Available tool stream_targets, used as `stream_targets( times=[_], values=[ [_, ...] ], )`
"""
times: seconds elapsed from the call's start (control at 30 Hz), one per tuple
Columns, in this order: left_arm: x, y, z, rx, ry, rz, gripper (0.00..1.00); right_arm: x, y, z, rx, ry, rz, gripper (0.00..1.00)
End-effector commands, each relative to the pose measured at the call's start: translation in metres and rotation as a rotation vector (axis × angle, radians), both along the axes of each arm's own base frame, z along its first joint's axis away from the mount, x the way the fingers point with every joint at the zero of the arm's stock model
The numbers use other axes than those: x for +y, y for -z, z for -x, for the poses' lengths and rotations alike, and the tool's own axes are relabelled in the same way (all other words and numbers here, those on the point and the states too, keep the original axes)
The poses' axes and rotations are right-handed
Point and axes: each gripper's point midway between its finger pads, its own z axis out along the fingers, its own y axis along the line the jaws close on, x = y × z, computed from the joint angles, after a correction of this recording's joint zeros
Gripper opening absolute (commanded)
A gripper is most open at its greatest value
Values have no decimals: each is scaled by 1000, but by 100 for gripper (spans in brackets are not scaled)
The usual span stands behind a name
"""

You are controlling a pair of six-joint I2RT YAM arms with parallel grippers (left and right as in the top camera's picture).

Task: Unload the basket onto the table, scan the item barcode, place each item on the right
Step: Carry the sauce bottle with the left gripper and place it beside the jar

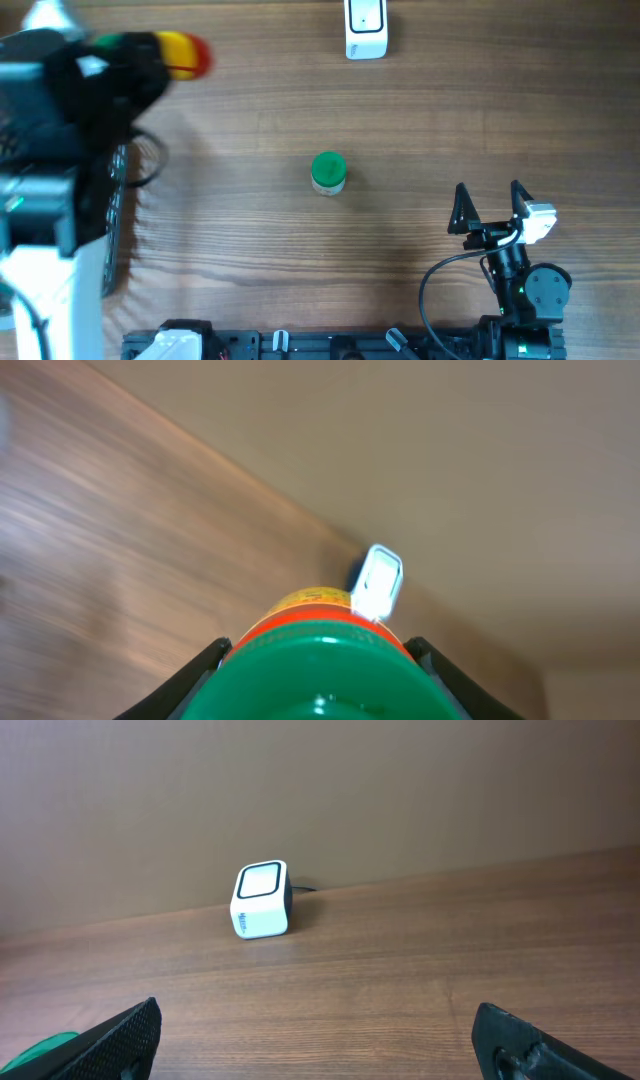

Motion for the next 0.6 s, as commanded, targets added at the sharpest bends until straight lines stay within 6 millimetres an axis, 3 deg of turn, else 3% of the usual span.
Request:
stream_targets(
  times=[0.0,0.1,0.17,0.23,0.3,0.4,0.5,0.57],
  values=[
    [-56,27,-23,62,120,-61,49,-5,0,-1,0,25,-12,100],
    [-116,60,-40,122,250,-82,49,-5,0,-1,0,25,-12,100],
    [-198,121,-48,222,409,-130,50,-5,0,-1,0,25,-12,100],
    [-227,146,-47,258,463,-152,50,-5,0,-1,0,25,-12,100],
    [-268,187,-44,303,542,-193,51,-5,0,-1,0,25,-12,100],
    [-301,227,-39,330,600,-271,51,-5,0,-1,0,25,-12,100],
    [-312,274,-34,375,570,-407,52,-5,0,-1,0,25,-12,100],
    [-315,290,-31,388,562,-455,52,-5,0,-1,0,25,-12,100]
  ],
)
